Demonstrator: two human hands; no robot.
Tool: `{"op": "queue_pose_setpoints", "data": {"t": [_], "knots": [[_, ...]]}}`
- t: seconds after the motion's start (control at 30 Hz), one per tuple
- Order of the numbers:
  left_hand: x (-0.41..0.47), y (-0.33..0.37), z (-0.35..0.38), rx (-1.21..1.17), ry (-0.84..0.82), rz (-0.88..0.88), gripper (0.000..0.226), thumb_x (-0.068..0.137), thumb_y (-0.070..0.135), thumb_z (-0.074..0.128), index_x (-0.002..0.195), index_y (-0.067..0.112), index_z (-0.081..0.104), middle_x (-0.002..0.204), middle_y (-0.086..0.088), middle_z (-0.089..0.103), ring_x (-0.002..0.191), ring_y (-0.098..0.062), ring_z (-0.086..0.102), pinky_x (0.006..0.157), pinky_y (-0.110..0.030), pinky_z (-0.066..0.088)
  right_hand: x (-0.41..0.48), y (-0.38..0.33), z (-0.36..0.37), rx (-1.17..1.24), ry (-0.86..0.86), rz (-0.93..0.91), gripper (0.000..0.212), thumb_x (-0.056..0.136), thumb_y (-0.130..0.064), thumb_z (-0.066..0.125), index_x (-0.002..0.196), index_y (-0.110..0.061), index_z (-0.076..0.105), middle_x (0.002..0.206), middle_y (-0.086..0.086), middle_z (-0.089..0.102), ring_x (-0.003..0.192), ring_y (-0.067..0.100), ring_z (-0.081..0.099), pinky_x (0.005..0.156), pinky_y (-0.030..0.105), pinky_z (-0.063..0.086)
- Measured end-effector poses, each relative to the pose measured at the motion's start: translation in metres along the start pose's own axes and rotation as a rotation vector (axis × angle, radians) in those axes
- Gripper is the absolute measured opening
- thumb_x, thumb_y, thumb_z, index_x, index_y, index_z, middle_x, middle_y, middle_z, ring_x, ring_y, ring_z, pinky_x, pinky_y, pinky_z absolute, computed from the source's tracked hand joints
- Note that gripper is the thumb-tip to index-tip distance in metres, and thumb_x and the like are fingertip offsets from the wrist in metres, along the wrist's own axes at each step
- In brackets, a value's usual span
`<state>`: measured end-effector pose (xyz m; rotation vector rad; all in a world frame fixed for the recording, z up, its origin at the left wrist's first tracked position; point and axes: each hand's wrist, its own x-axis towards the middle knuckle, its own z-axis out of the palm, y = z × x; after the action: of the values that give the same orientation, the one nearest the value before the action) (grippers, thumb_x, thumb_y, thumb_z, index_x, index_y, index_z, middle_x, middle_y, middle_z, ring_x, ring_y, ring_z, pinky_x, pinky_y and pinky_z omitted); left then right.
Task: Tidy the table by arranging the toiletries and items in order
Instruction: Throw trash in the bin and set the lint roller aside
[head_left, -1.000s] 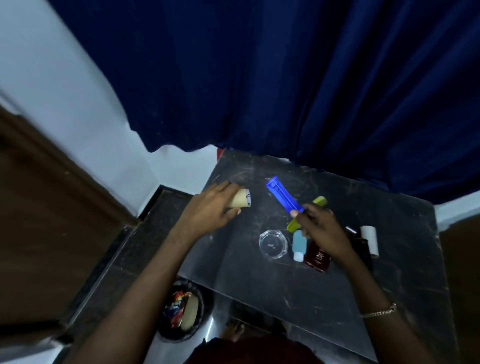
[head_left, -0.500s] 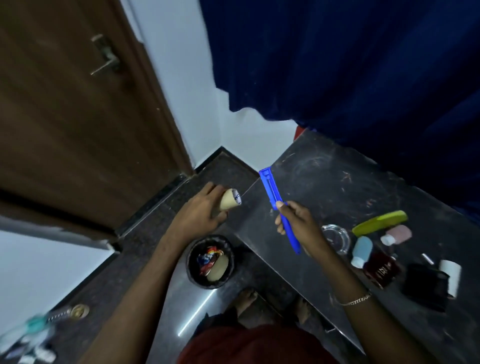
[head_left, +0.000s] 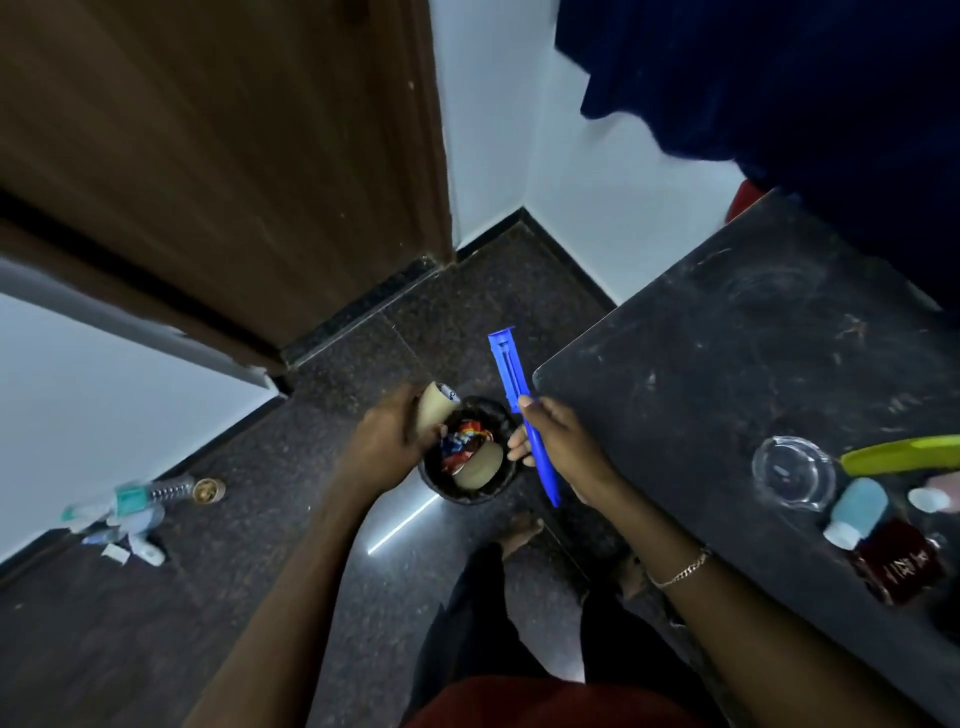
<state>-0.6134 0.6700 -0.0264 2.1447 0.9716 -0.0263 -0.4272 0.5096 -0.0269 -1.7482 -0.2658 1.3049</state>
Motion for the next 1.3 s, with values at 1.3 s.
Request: {"op": "queue_pose_setpoints", "data": {"t": [1.3], "knots": [[0.007, -0.047, 0.064, 0.288, 0.096, 0.035, 0.078, 0.097, 0.071, 0.037, 0.162, 0.031, 0.018, 0.172, 0.002, 0.020, 0.161, -0.022, 0.011, 0.127, -0.050, 0.026, 0.033, 0.044, 0.015, -0.182, 0.086, -0.020, 0.019, 0.099, -0.041, 0.050, 0.091, -0.026, 0.056, 0.072, 0.010, 0.072, 0.054, 0.009, 0.067, 0.055, 0.022, 0.048]]}}
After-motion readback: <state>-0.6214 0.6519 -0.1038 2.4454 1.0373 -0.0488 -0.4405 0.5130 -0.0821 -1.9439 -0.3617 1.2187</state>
